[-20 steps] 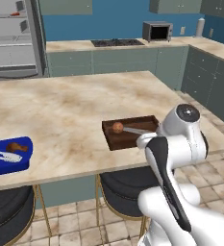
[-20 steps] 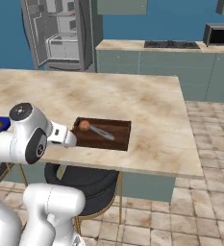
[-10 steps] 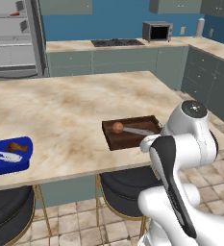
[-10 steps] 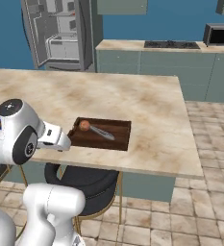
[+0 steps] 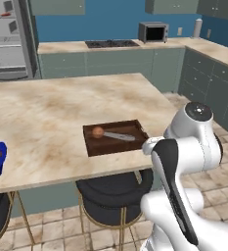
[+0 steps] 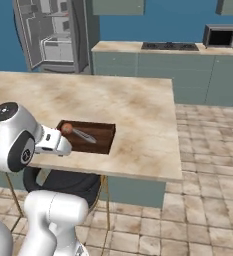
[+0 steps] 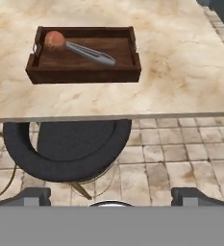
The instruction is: Gather the carrot and onion from the fridge and place them on a tray on the dining counter. Then gather the chicken drumstick and fish from the fridge and place them on the other tray.
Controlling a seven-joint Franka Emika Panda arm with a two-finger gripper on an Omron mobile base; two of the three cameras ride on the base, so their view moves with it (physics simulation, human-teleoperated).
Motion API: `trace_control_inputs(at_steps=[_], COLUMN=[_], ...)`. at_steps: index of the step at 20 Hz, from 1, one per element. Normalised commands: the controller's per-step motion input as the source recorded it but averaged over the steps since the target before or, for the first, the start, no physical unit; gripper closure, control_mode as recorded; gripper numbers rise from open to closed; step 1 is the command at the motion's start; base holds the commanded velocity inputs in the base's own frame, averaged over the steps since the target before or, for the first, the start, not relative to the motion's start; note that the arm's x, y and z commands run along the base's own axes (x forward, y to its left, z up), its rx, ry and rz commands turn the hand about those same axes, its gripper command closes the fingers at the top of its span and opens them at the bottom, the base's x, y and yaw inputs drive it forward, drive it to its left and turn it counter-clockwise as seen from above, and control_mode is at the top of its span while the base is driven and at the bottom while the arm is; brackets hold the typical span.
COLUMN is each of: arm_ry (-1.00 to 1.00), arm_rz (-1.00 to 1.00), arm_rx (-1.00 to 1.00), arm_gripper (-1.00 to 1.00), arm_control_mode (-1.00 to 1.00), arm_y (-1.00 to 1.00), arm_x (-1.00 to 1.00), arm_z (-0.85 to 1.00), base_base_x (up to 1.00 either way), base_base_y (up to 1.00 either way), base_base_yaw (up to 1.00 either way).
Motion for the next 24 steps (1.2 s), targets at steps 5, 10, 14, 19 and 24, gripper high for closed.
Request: trace_control_inputs(at_steps=[5, 10, 14, 19, 24], arm_ry=[0.0, 0.0, 0.0, 0.0, 0.0], arm_rz=[0.0, 0.0, 0.0, 0.0, 0.0], arm_rx=[0.0, 0.0, 0.0, 0.0, 0.0], arm_gripper=[-1.0, -1.0, -1.0, -1.0, -1.0], arm_control_mode=[1.0, 1.0, 1.0, 1.0, 1.0], arm_y=[0.0, 0.0, 0.0, 0.0, 0.0], arm_x=[0.0, 0.0, 0.0, 0.0, 0.0], arm_z=[0.0, 0.0, 0.0, 0.0, 0.0], base_base_x=[0.05, 0.41, 0.73, 0.98, 0.97], base_base_y=[-1.0, -1.0, -1.0, -1.0, -0.99], base_base_yaw=[0.0, 0.02, 0.08, 0.12, 0.14])
